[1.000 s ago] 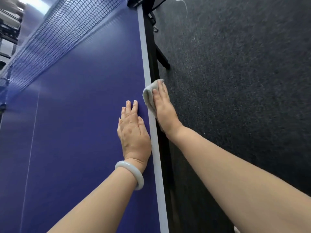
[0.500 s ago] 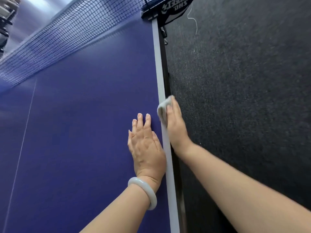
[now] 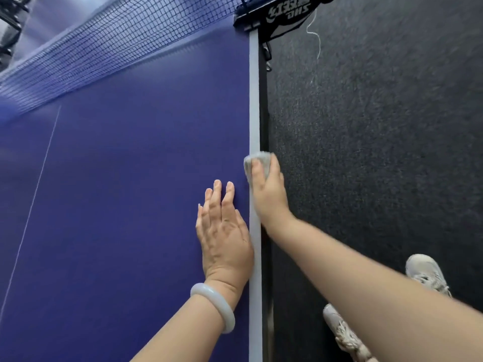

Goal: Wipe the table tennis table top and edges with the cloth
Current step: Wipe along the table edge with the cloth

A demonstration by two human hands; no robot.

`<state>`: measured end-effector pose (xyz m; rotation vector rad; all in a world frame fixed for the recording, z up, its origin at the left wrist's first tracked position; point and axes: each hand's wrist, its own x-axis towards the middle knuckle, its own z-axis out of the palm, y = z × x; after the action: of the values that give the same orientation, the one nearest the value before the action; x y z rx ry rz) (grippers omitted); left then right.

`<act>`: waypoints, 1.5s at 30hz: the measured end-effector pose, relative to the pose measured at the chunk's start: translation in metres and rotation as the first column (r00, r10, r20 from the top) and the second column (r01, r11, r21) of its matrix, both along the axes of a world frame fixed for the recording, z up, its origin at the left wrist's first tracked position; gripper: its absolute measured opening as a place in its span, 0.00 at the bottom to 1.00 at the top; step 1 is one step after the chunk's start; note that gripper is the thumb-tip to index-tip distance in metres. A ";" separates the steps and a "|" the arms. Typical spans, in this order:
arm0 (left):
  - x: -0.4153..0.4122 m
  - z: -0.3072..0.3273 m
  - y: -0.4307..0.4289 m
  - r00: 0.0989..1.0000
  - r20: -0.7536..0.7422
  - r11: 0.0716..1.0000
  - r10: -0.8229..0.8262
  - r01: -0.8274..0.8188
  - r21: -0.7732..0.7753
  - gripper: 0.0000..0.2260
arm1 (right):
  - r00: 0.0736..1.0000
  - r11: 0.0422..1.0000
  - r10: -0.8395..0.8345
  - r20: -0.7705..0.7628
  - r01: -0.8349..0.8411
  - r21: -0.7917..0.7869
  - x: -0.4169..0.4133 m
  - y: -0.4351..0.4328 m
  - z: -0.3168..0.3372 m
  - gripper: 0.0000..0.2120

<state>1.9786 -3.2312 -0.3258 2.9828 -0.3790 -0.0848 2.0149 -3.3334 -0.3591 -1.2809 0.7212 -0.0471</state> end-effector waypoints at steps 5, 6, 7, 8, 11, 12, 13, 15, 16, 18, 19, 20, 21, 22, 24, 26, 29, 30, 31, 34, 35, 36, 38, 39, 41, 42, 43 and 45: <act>0.011 0.017 -0.004 0.999 -0.025 0.994 -0.028 0.031 0.108 0.24 | 0.992 0.992 0.107 0.064 -0.102 -0.080 0.049 -0.041 0.001 0.26; 0.019 0.022 -0.005 0.999 -0.014 0.996 -0.049 0.050 0.080 0.22 | 0.991 0.990 0.118 0.062 -0.113 -0.086 0.048 -0.042 0.000 0.27; 0.029 0.026 -0.006 0.997 0.004 0.997 -0.074 0.074 0.034 0.19 | 0.991 0.990 0.119 0.056 -0.114 -0.085 0.047 -0.041 -0.001 0.28; 0.043 0.029 -0.009 0.996 0.024 0.996 -0.091 0.091 0.004 0.17 | 0.993 0.992 0.110 0.052 -0.105 -0.076 0.046 -0.041 -0.001 0.29; 0.088 0.029 -0.035 0.997 0.039 0.997 -0.072 0.073 -0.011 0.18 | 0.993 0.995 0.096 0.064 -0.094 -0.033 0.045 -0.039 0.001 0.32; 0.101 0.025 -0.047 0.998 0.030 0.998 -0.054 0.054 -0.025 0.20 | 0.993 0.995 0.103 0.066 -0.101 -0.020 0.044 -0.039 0.002 0.34; 0.112 0.019 -0.057 1.000 0.014 0.999 -0.027 0.027 -0.038 0.21 | 0.992 0.994 0.108 0.067 -0.108 -0.011 0.043 -0.039 0.003 0.34; 0.123 0.007 -0.070 0.999 -0.004 0.997 0.045 -0.045 -0.067 0.22 | 0.992 0.994 0.109 0.063 -0.108 -0.011 0.042 -0.041 0.004 0.34; 0.125 0.003 -0.073 0.997 0.003 0.994 0.075 -0.075 -0.084 0.22 | 0.992 0.994 0.109 0.061 -0.108 -0.014 0.042 -0.042 0.004 0.33; 0.125 -0.001 -0.073 0.995 0.019 0.988 0.103 -0.100 -0.122 0.22 | 0.991 0.994 0.112 0.074 -0.113 0.005 0.042 -0.041 0.006 0.32; 0.124 -0.001 -0.072 0.995 0.022 0.986 0.101 -0.097 -0.135 0.22 | 0.990 0.994 0.112 0.087 -0.113 0.007 0.044 -0.040 0.009 0.32; 0.124 -0.001 -0.072 0.995 0.023 0.985 0.097 -0.093 -0.143 0.22 | 0.990 0.994 0.109 0.092 -0.109 -0.013 0.048 -0.040 0.011 0.32; 0.124 -0.001 -0.071 0.995 0.024 0.985 0.100 -0.095 -0.144 0.22 | 0.991 0.994 0.104 0.086 -0.100 -0.051 0.057 -0.041 0.013 0.32; 0.125 -0.001 -0.070 0.994 0.024 0.985 0.105 -0.100 -0.144 0.23 | 0.993 0.991 0.094 0.072 -0.087 -0.097 0.071 -0.045 0.014 0.33; 0.124 -0.001 -0.070 0.994 0.017 0.986 0.103 -0.100 -0.136 0.23 | 0.997 0.986 0.066 0.038 -0.059 -0.158 0.111 -0.062 0.015 0.33; 0.124 0.000 -0.070 0.995 0.012 0.988 0.100 -0.098 -0.123 0.22 | 0.998 0.987 0.047 0.043 -0.040 -0.158 0.152 -0.087 0.018 0.33; 0.124 0.002 -0.073 0.994 0.014 0.988 0.108 -0.106 -0.116 0.25 | 0.994 0.992 0.028 0.108 -0.014 -0.126 0.172 -0.101 0.016 0.32; 0.124 0.002 -0.073 0.994 0.012 0.987 0.110 -0.108 -0.115 0.25 | 0.991 0.992 0.021 0.134 -0.004 -0.127 0.164 -0.097 0.015 0.31; 0.124 0.002 -0.073 0.994 0.009 0.988 0.111 -0.110 -0.112 0.26 | 0.988 0.990 0.017 0.154 0.005 -0.138 0.153 -0.090 0.014 0.31; 0.123 0.002 -0.072 0.994 0.011 0.990 0.111 -0.109 -0.091 0.26 | 0.986 0.989 0.028 0.166 -0.003 -0.148 0.131 -0.077 0.008 0.31; 0.122 0.001 -0.072 0.994 0.011 0.990 0.112 -0.111 -0.082 0.26 | 0.989 0.990 0.022 0.143 -0.002 -0.143 0.139 -0.081 0.006 0.31; 0.122 0.001 -0.072 0.994 0.009 0.991 0.113 -0.112 -0.075 0.26 | 0.993 0.991 0.016 0.113 0.000 -0.135 0.153 -0.088 0.006 0.31; 0.122 0.000 -0.072 0.993 0.011 0.991 0.114 -0.113 -0.071 0.26 | 0.998 0.996 0.017 0.065 -0.011 -0.092 0.192 -0.110 0.010 0.29; 0.122 0.000 -0.072 0.993 0.013 0.991 0.113 -0.112 -0.070 0.27 | 0.999 0.997 0.014 0.049 -0.011 -0.072 0.211 -0.123 0.013 0.29; 0.122 -0.001 -0.071 0.993 0.019 0.991 0.114 -0.113 -0.075 0.28 | 1.000 0.999 0.011 0.028 -0.009 -0.050 0.233 -0.136 0.013 0.29; 0.121 -0.001 -0.071 0.993 0.019 0.990 0.118 -0.116 -0.078 0.28 | 1.000 0.999 0.013 0.027 -0.011 -0.053 0.232 -0.136 0.012 0.29; 0.121 -0.001 -0.072 0.993 0.020 0.990 0.120 -0.118 -0.080 0.27 | 0.999 0.998 0.019 0.036 -0.017 -0.064 0.225 -0.133 0.011 0.29; 0.121 -0.001 -0.072 0.993 0.016 0.991 0.120 -0.119 -0.066 0.27 | 0.998 0.993 0.033 0.062 -0.026 -0.116 0.202 -0.117 0.007 0.29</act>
<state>2.1000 -3.3027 -0.3270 2.9354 -0.2006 -0.0305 2.2166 -3.4508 -0.3520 -1.3938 0.6526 -0.1063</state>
